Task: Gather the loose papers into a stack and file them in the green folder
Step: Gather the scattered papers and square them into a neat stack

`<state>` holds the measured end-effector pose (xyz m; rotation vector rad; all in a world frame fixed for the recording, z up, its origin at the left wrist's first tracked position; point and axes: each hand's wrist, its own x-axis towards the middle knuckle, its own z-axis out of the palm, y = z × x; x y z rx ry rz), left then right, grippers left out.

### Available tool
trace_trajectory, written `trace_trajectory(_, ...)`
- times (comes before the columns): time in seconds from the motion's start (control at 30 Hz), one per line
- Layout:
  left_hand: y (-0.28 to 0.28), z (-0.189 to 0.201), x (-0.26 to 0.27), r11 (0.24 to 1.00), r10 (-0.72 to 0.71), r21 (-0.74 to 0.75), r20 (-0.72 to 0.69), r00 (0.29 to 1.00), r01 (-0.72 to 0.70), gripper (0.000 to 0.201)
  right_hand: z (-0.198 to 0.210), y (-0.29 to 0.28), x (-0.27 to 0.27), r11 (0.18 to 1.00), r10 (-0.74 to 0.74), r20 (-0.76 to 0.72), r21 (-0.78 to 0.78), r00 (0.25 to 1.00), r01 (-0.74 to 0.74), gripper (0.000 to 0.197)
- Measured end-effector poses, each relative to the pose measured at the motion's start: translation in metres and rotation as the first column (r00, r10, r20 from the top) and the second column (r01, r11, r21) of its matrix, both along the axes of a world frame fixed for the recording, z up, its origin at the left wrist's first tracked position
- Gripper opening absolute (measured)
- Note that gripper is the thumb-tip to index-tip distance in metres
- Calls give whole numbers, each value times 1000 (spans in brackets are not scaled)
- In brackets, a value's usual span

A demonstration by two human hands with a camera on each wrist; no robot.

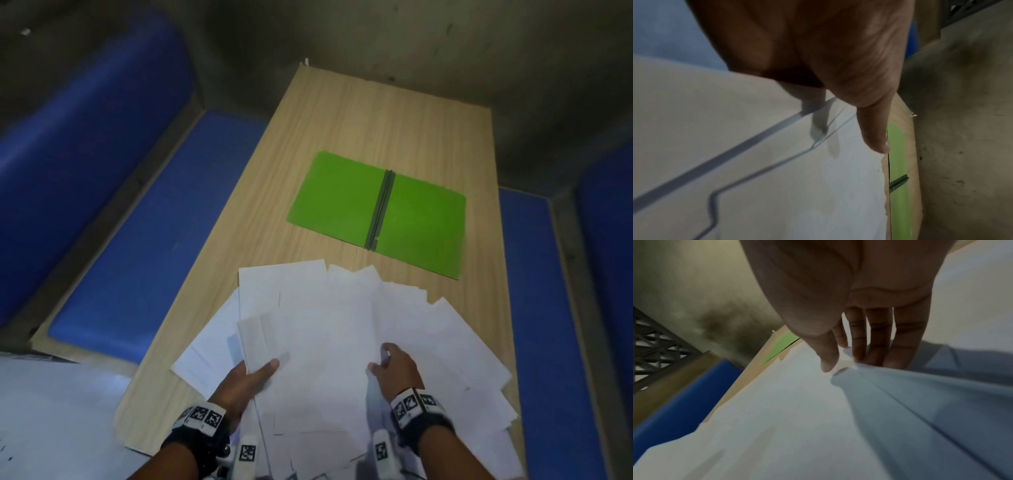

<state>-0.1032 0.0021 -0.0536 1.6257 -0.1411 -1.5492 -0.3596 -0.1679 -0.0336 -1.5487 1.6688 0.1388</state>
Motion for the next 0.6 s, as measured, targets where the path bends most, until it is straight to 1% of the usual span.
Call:
trace_trajectory(0.03, 0, 0, -6, 1000, 4, -9, -6, 1000, -4, 74, 1, 6, 5, 1000, 6, -1, 5, 1000, -6, 50)
trace_trajectory(0.07, 0, -1, -12, 1000, 5, -12, -9, 1000, -5, 73, 1, 11, 8, 1000, 28, 7, 2, 1000, -28, 43)
trace_trajectory(0.13, -2, -6, -24, 1000, 2, 6, -8, 1000, -2, 62, 1, 21, 13, 994, 105, 25, -20, 994, -105, 21)
trace_trajectory(0.17, -4, -9, -29, 1000, 2, 22, 14, 1000, -3, 55, 1, 25, 14, 988, 152, 24, -19, 988, -151, 12)
trace_trajectory(0.2, -5, -12, -32, 999, -4, 41, 59, 998, 2, 50, 1, 29, 15, 983, 184, 20, -17, 983, -184, 8)
trace_trajectory(0.23, -5, -15, -33, 998, -23, 56, 112, 993, 17, 47, 2, 31, 15, 982, 186, 13, -17, 982, -186, 7)
trace_trajectory(0.27, -6, -14, -32, 997, -48, 73, 147, 988, 37, 46, 2, 31, 13, 990, 141, 24, -25, 990, -140, 7)
trace_trajectory(0.3, -6, -14, -28, 996, -54, 72, 168, 984, 42, 47, 1, 29, 10, 998, 49, 41, -39, 998, -48, 12)
trace_trajectory(0.33, -5, -15, -22, 998, -46, 60, 185, 982, 35, 48, -1, 28, 5, 996, -68, 64, -52, 996, 72, 22)
trace_trajectory(0.37, -4, -15, -14, 999, -18, 37, 203, 979, 11, 51, -4, 25, 0, 982, -175, 70, -60, 982, 179, 34)
trace_trajectory(0.4, -2, -13, -5, 1000, 22, 15, 212, 977, -26, 54, -5, 24, -4, 968, -240, 57, -58, 969, 243, 45)
trace_trajectory(0.43, 1, -13, 5, 998, 69, -15, 212, 975, -68, 58, -6, 23, -7, 965, -259, 25, -40, 965, 260, 54)
trace_trajectory(0.5, 10, -11, 25, 990, 137, -54, 210, 968, -128, 63, -8, 26, -7, 969, -246, -1, 16, 969, 246, 68)
trace_trajectory(0.57, 19, -12, 44, 987, 159, -51, 222, 962, -151, 61, -8, 32, 1, 974, -223, 1, 38, 975, 222, 78)
trace_trajectory(0.6, 23, -10, 51, 984, 177, -50, 231, 957, -170, 59, -8, 34, 5, 980, -196, -31, 29, 980, 197, 80)
